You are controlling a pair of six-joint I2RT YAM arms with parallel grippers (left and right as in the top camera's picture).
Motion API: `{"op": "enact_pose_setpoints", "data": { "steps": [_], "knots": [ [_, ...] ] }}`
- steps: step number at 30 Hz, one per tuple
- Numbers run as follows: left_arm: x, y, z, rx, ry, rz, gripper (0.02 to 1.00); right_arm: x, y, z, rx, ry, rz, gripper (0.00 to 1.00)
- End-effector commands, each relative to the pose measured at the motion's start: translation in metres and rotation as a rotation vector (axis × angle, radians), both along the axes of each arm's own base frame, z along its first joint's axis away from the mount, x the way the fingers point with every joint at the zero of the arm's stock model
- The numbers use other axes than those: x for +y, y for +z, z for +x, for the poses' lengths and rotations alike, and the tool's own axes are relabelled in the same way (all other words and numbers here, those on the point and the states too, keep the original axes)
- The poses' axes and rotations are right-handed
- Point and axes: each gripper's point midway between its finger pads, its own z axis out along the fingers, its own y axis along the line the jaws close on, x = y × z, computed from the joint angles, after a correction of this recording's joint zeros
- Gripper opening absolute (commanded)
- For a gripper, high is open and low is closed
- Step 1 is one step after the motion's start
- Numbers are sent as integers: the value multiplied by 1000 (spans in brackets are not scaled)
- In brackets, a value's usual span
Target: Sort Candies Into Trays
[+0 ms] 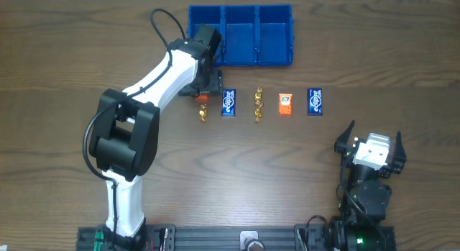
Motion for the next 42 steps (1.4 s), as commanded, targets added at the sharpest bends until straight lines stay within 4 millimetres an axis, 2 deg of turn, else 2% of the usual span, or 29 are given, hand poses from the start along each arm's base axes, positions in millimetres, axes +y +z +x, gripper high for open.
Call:
{"op": "enact_pose_setpoints", "data": {
  "steps": [1,7,22,27,32,42],
  "knots": [
    [3,-6,2,12,-62,10,781,-1,-1,-1,4,-7,-5,998],
    [12,-11,1,39,-71,2,766,-1,-1,-1,4,-7,-5,998],
    [12,-22,-3,66,-87,10,748,-1,-1,-1,4,-7,-5,998],
    [12,-22,-3,67,-87,10,713,-1,-1,-1,4,-7,-5,998],
    [10,-22,-3,70,-89,2,557,-1,-1,-1,4,-7,-6,998],
    [4,-22,-2,67,-96,-30,338,-1,-1,-1,4,-7,-5,998]
  ]
}}
